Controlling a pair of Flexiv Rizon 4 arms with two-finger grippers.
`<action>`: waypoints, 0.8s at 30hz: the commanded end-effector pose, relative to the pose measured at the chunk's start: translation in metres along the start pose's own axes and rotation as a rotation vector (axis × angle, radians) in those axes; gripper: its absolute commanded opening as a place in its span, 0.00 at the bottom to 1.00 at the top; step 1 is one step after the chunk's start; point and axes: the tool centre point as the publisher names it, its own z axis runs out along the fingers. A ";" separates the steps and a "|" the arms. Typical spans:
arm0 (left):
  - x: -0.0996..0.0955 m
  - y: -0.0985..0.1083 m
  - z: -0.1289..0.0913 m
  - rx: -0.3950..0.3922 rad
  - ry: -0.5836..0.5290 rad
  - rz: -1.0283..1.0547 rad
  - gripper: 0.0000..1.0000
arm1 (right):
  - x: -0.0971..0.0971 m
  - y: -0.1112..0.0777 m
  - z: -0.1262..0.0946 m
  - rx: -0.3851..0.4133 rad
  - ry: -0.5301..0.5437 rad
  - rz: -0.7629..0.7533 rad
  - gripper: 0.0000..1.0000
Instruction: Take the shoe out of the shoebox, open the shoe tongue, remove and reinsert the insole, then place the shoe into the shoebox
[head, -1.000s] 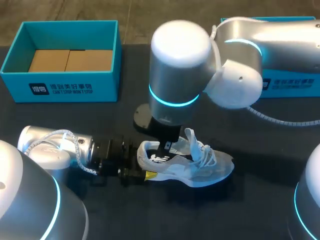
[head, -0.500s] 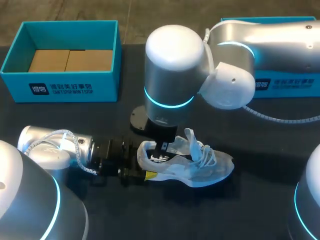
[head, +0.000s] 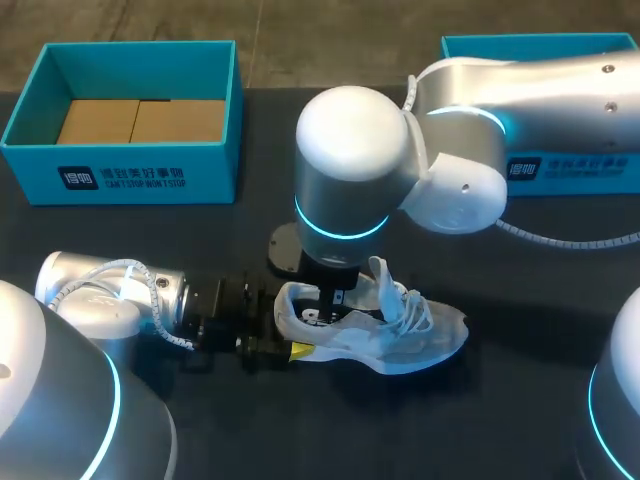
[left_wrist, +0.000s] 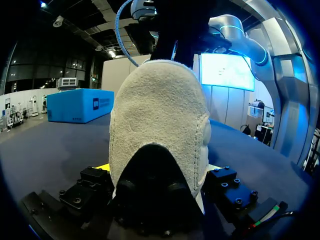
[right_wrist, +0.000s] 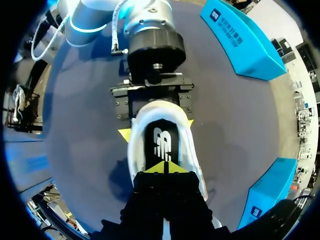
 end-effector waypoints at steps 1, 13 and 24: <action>0.000 0.003 0.001 -0.004 0.000 -0.001 0.00 | -0.009 -0.001 0.014 -0.015 0.021 -0.012 0.00; 0.000 0.003 0.001 -0.004 0.000 -0.001 0.00 | -0.012 -0.015 0.041 -0.015 0.057 -0.024 0.00; 0.000 0.003 0.001 -0.004 0.000 -0.001 0.00 | -0.015 -0.035 0.048 -0.002 0.008 -0.004 0.00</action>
